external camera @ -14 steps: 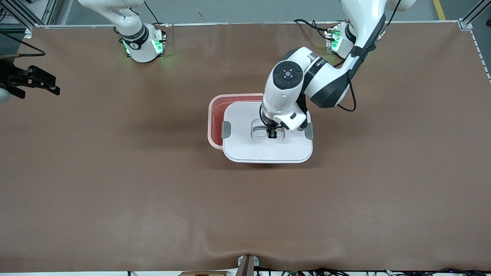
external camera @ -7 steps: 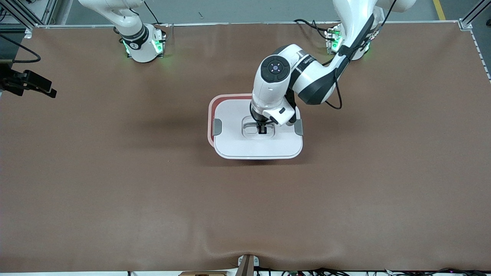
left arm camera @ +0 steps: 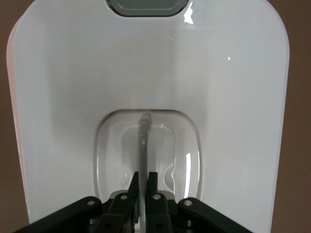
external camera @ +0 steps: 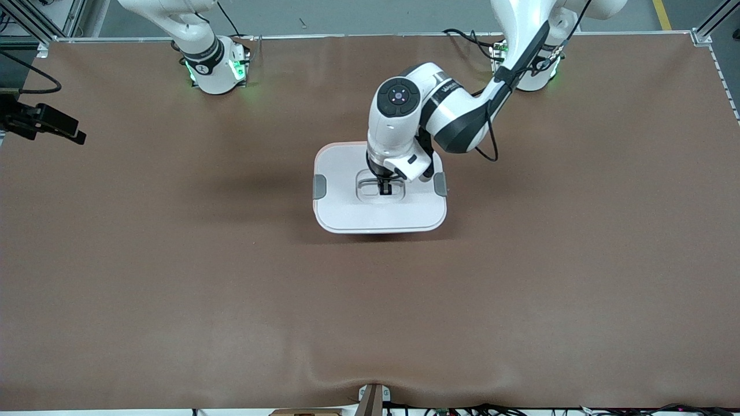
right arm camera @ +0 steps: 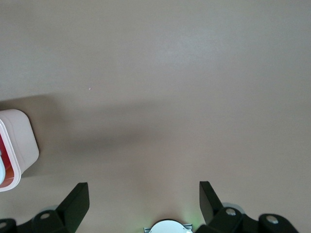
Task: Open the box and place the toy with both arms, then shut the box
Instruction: 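Lower the lid onto the box rim and press it down with the left gripper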
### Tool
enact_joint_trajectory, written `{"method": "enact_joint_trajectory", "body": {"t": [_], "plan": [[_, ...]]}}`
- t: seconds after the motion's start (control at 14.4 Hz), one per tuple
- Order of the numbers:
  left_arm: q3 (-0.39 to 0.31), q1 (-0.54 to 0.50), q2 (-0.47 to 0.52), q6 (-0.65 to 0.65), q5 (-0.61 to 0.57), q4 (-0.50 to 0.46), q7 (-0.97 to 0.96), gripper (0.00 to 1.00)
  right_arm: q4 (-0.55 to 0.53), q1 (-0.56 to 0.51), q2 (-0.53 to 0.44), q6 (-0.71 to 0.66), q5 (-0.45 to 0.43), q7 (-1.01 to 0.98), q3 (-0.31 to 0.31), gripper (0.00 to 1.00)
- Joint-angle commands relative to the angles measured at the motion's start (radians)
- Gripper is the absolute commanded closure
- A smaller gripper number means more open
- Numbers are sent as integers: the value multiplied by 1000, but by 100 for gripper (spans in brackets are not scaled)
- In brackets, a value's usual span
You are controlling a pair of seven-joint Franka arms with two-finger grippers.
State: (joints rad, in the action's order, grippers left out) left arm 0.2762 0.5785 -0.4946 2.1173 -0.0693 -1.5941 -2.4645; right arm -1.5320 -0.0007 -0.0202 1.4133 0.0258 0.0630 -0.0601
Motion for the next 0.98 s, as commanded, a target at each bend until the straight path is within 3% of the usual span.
{"method": "enact_joint_trajectory", "body": {"t": [0.0,0.91], "plan": [[-9,17,-13,-2,-27,29,-30,100,-7,-13,-18,10,5,3,9,0],[-9,49,-36,-2,-84,23,-132,100,13,-9,-12,10,3,3,11,0]]}}
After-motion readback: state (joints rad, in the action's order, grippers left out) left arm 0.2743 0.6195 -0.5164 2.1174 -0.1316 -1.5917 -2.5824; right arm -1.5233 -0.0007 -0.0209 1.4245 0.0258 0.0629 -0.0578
